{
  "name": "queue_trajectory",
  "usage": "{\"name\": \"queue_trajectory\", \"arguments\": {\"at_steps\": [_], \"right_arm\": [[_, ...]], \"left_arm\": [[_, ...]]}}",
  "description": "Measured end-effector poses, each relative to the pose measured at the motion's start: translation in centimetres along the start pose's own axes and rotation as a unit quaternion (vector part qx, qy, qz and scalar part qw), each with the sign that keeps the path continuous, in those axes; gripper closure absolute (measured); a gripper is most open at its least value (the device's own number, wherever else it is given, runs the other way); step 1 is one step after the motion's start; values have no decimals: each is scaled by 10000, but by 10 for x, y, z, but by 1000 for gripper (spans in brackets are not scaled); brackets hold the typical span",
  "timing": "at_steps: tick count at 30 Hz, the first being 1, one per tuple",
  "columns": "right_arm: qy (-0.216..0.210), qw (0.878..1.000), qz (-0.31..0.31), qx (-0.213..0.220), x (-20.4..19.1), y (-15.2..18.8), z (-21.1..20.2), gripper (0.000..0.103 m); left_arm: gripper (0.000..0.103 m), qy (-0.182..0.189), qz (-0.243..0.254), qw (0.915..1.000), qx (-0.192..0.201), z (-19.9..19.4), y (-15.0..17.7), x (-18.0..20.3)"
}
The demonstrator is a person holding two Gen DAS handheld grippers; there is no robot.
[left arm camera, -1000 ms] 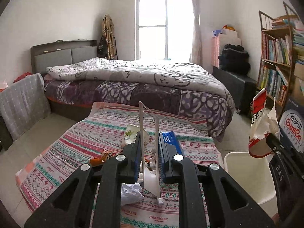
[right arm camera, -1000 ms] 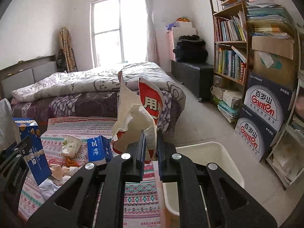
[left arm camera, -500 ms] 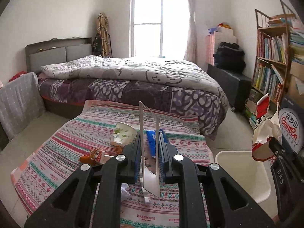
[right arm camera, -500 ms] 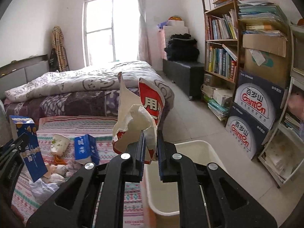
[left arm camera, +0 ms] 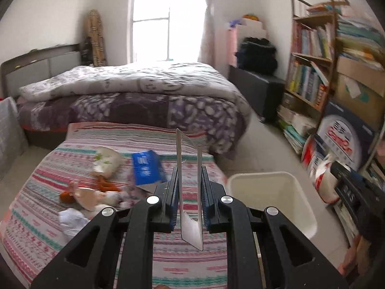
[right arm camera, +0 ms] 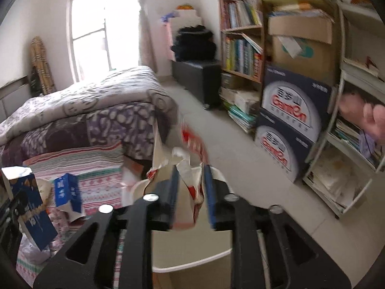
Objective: Collect trash
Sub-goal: 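Open the right tool over the white bin while the left tool drops the clear cup in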
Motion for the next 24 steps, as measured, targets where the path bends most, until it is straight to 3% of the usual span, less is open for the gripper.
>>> {"name": "queue_trajectory", "arguments": {"at_steps": [4,6,10,18,19,21,24], "right_arm": [[272,9988,392,-138,39,4,7,37],[398,9974,566,-200,56,6,9,27],[633,9923,1021,-310,93,9,13,17],[500,9834,1663,-519,125,11,17,13],[470,9829,1700,-532,126,10,18,13],[442,9822,1744,-532,128,9,16,13],[373,9817,1795,-520,127,7,14,11]], "left_arm": [[86,240,198,9992,-232,7,12,28],[85,331,265,9985,-359,12,17,42],[85,496,324,9961,-656,25,24,62],[85,1029,216,9860,-1296,49,28,106],[82,1094,217,9846,-1345,50,28,110],[43,1197,238,9816,-1465,52,25,117],[31,1204,238,9830,-1369,49,18,116]]}}
Point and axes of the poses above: each gripper's, at about its wrist camera, not at the fingertips, and z roughly the way its jaws point, x to its right, y to its underside, the point moved 5 cm from there along z, roughly the way its jaws point, and after that the axes turned 15 degrees about -z, right-handed, at the moved point
